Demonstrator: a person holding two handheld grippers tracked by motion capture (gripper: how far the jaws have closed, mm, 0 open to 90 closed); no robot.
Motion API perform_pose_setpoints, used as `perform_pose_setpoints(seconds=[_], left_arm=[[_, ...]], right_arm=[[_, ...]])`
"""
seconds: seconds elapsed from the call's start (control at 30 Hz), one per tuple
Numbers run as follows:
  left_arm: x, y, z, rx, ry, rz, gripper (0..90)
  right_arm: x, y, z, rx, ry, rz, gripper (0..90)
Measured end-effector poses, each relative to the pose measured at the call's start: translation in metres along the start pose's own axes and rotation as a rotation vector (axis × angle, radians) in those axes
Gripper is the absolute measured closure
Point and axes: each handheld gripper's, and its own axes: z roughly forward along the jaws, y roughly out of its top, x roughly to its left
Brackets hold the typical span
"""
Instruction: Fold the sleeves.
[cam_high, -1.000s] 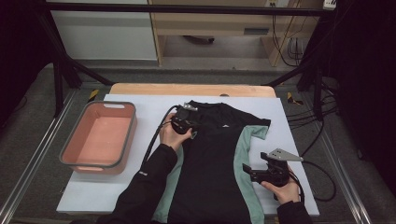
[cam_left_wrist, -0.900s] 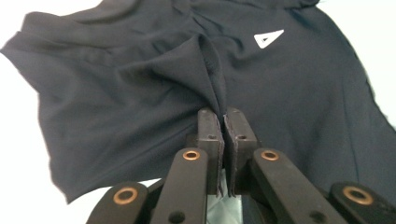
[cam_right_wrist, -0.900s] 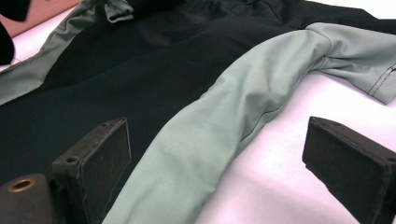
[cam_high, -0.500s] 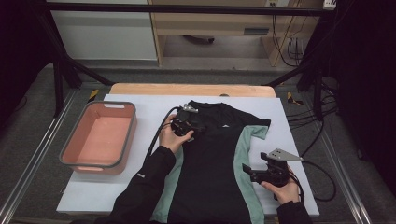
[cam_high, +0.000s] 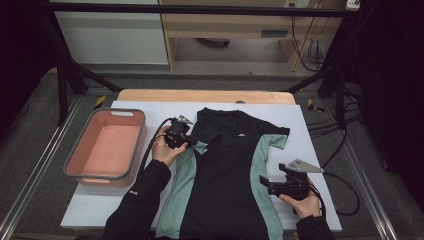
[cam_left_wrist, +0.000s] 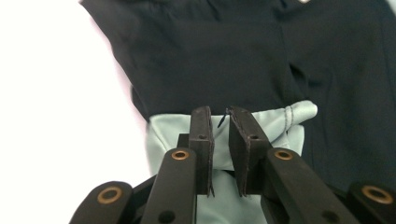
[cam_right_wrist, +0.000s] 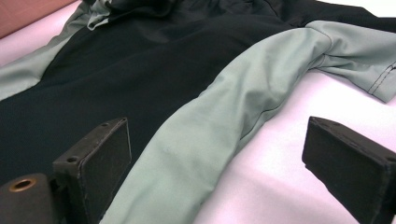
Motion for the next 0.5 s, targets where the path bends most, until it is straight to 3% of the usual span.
perform_pose_setpoints(seconds=[0.23, 0.37, 0.43, 0.5], left_arm=[[-0.002, -0.004, 0.005, -0.02, 0.0, 0.002, 72.9], [-0.004, -0.008, -0.008, -0.091, -0.001, -0.017, 61.0], [-0.004, -0.011, -0.015, -0.118, -0.005, -0.011, 49.1], [-0.005, -0.016, -0.021, -0.144, 0.021, 0.002, 38.6]], right_arm=[[0.0, 0.0, -0.001, -0.002, 0.001, 0.005, 8.4], [-0.001, 0.0, -0.001, -0.008, 0.0, 0.005, 8.4], [-0.001, 0.0, -0.001, -0.009, 0.0, 0.003, 8.4], [-0.001, 0.001, -0.002, -0.012, 0.0, 0.004, 8.2]])
